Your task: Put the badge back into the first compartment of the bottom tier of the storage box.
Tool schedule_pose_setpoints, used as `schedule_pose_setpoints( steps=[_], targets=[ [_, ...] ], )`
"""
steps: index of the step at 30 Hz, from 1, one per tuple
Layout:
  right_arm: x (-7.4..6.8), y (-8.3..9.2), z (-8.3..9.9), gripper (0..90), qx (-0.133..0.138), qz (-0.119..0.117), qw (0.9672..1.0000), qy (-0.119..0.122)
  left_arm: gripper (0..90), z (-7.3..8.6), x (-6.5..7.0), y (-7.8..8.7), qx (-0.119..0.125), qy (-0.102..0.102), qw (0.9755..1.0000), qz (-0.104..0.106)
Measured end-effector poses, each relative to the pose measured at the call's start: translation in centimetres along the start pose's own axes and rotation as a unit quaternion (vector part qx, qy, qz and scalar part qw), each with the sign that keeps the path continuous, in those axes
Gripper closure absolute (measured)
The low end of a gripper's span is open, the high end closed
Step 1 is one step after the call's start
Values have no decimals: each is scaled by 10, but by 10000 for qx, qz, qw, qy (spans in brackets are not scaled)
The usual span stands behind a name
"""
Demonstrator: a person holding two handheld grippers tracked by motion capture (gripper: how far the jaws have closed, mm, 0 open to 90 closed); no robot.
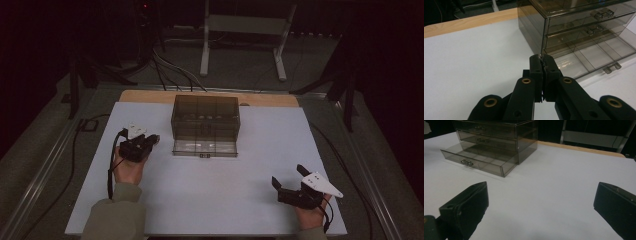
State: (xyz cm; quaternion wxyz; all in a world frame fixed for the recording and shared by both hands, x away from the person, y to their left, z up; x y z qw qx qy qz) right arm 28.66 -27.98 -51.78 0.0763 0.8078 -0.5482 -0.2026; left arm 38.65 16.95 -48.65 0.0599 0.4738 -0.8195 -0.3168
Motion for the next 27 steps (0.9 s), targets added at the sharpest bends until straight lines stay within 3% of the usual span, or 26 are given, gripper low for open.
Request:
schedule_pose_setpoints(
  steps=[27],
  targets=[
    [1,0,0,0,0,-2,10000,5,892,-8,10,-15,-38,-71,10000,54]
  ],
)
Point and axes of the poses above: each handheld gripper's, and its own axes: y roughly backward along the jaws, z roughly out of its underside, x roughly to its right, the point moved 6 cm from there along -y, roughly forward along the jaws, and after that the axes turned 15 degrees about -y, right-handed, at the moved point
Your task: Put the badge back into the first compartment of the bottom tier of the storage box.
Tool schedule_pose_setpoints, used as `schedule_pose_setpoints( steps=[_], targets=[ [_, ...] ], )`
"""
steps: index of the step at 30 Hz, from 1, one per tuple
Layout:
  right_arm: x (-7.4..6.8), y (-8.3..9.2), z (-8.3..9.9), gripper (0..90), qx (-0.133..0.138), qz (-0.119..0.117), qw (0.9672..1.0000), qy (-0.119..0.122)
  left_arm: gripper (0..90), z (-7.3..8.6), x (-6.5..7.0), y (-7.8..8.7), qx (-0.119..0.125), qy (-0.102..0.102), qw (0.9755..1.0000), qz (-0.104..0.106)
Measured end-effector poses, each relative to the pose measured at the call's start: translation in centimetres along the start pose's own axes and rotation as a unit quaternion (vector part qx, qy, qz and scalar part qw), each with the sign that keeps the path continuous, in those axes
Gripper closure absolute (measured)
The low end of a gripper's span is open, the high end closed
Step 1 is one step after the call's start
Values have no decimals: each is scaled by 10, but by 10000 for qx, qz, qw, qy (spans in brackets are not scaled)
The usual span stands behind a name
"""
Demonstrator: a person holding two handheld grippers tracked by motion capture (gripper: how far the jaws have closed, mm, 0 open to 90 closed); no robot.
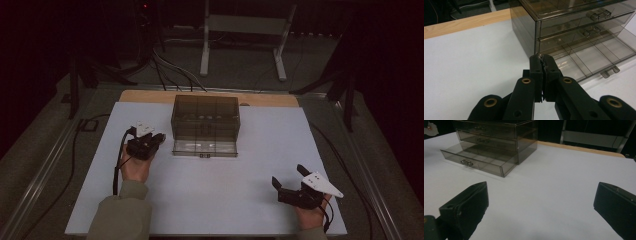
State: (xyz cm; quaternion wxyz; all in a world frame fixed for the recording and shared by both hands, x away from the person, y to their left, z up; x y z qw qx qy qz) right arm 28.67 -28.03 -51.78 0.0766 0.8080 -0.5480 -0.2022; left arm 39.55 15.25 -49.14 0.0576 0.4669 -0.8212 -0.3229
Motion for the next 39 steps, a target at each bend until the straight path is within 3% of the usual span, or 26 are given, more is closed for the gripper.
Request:
schedule_pose_setpoints(
  steps=[39],
  targets=[
    [1,0,0,0,5,-3,10000,8,892,-8,14,-20,-57,-130,9999,60]
  ],
)
Point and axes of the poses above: each handheld gripper's, and its own axes: y roughly backward along the jaws, z roughly out of its underside, x roughly to its right, the point moved 6 cm from there along -y, roughly forward along the jaws, and after that the axes turned 15 degrees about -y, right-handed, at the moved point
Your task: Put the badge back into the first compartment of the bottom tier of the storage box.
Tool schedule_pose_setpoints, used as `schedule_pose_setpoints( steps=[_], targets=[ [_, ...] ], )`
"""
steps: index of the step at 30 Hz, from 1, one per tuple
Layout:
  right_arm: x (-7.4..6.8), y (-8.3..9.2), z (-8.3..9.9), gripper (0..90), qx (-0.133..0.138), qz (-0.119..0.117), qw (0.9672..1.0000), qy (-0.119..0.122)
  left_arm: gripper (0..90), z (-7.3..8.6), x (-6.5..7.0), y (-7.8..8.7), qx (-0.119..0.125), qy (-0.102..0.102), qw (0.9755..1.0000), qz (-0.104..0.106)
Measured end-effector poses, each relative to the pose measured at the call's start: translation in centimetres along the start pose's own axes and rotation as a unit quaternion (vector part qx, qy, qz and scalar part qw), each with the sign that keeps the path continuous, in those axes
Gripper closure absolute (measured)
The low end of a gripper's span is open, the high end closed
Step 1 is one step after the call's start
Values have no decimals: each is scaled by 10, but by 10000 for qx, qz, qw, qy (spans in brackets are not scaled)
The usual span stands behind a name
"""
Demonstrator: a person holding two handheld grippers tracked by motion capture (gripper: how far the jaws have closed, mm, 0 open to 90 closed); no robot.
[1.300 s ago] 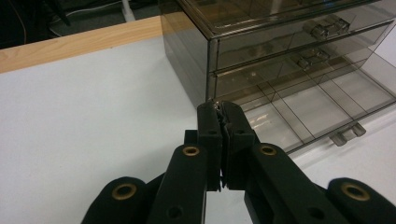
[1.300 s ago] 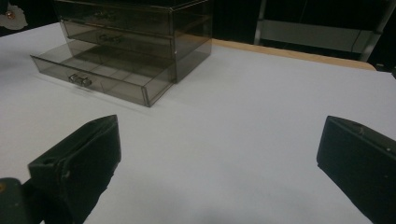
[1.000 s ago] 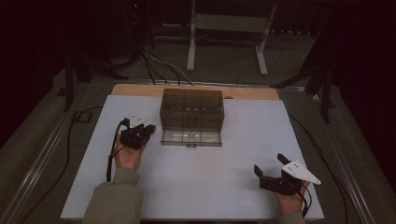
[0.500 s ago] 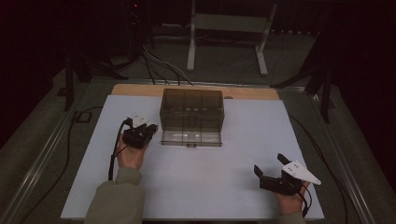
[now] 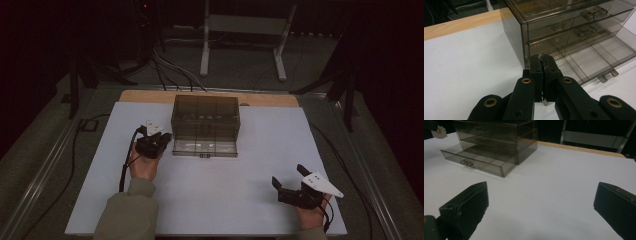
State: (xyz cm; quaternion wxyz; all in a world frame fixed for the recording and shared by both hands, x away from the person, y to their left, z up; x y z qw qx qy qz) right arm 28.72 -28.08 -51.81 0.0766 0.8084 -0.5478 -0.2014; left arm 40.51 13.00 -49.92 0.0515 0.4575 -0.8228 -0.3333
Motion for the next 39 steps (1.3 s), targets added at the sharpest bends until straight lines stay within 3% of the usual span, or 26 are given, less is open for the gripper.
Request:
schedule_pose_setpoints(
  steps=[17,39],
  targets=[
    [0,0,0,0,4,-13,10000,8,891,-1,12,-14,-83,-46,9998,151],
    [1,1,0,0,5,-2,10000,-26,882,13,26,-43,-591,-164,9978,262]
  ],
)
Point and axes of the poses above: each handheld gripper's, and its own axes: y roughly backward along the jaws, z roughly out of its underside, x roughly to its right, the point moved 6 cm from there along -y, roughly forward along the jaws, and after that the axes turned 15 degrees about -y, right-handed, at the moved point
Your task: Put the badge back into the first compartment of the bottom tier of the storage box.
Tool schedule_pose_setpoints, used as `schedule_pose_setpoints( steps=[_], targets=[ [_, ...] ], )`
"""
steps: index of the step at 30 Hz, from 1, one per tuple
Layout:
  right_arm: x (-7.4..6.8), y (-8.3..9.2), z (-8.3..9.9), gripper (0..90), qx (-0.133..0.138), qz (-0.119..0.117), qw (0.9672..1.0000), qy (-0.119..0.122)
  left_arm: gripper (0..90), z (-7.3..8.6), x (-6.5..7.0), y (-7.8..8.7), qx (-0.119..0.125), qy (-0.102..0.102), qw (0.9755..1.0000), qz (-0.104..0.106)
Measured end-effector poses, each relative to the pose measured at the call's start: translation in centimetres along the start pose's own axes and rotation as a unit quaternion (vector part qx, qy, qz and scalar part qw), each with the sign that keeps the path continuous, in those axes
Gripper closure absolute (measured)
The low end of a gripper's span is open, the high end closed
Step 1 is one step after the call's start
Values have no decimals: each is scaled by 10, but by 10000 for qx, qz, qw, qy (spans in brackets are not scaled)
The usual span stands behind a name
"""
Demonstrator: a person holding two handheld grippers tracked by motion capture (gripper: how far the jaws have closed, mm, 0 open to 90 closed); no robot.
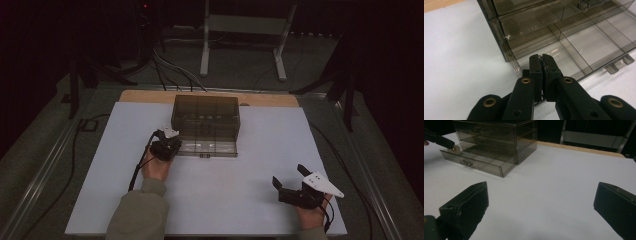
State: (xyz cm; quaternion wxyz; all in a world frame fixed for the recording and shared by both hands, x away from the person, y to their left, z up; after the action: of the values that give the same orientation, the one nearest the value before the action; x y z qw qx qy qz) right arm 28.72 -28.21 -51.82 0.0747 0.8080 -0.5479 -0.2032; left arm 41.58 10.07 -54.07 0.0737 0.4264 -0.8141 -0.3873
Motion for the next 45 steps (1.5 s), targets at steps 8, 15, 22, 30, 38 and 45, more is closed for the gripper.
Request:
schedule_pose_setpoints(
  steps=[8,15,22,30,38,45],
  targets=[
    [1,0,0,0,5,5,10000,3,462,-3,-4,6,392,330,9987,83],
    [0,0,0,0,3,6,10000,-2,262,-2,-15,17,607,640,9960,-111],
    [0,0,0,0,4,2,10000,-1,102,-4,-27,40,987,838,9915,-156],
    [-1,0,0,0,-6,-7,10000,19,6,-2,-36,76,1501,801,9854,-114],
    [-3,0,1,0,-26,-28,10000,14,4,23,-39,101,1717,682,9825,-217],
    [-4,-1,2,0,-46,-48,10000,47,4,47,-41,110,1742,708,9817,-311]
  ],
)
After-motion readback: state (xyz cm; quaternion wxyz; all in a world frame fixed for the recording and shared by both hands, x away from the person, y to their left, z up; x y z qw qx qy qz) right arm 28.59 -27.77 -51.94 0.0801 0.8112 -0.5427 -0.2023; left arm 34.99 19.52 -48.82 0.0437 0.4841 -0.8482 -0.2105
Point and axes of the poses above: each handheld gripper's, and its own axes: y roughly backward along the jaws, z roughly out of its underside, x roughly to its right, the point moved 6 cm from there along -y, roughly forward along the jaws, and after that the axes turned 15 degrees about -y, right-handed, at the moved point
